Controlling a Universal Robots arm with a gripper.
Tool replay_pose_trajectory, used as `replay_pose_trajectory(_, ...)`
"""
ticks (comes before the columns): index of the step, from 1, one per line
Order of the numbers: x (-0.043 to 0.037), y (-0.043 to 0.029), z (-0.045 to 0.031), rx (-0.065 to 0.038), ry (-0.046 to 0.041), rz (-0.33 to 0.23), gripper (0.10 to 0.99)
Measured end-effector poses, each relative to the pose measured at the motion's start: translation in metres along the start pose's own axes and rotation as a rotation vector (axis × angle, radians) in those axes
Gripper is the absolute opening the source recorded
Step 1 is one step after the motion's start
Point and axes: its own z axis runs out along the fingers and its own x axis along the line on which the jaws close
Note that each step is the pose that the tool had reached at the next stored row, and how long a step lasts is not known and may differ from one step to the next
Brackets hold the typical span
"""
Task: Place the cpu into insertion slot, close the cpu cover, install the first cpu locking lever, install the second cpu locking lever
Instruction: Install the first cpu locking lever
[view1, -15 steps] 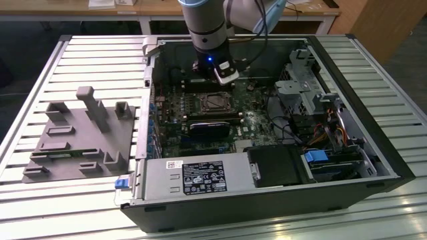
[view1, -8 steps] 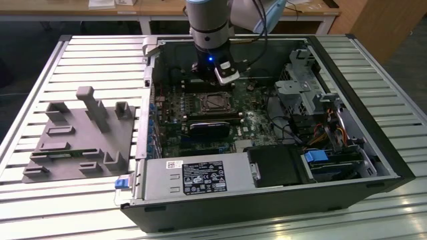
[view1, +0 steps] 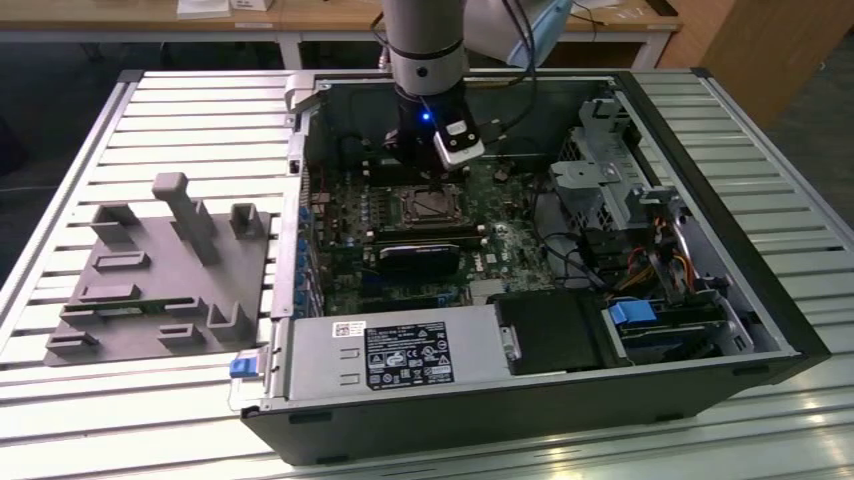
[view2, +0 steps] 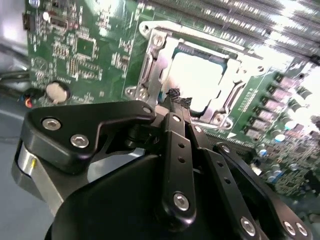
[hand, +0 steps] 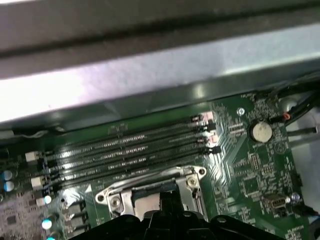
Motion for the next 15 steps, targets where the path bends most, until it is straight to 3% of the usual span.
replay_pose_trajectory(3,-0.0007,-0.0014,0.0001,0.015,0.0003,-0.001,0.106)
replay_pose_trajectory(6,-0.0015,-0.0044,0.0001,0.022,-0.0015,-0.001,0.106)
replay_pose_trajectory(15,-0.0039,-0.0145,0.0000,0.025,-0.0024,0.000,0.106)
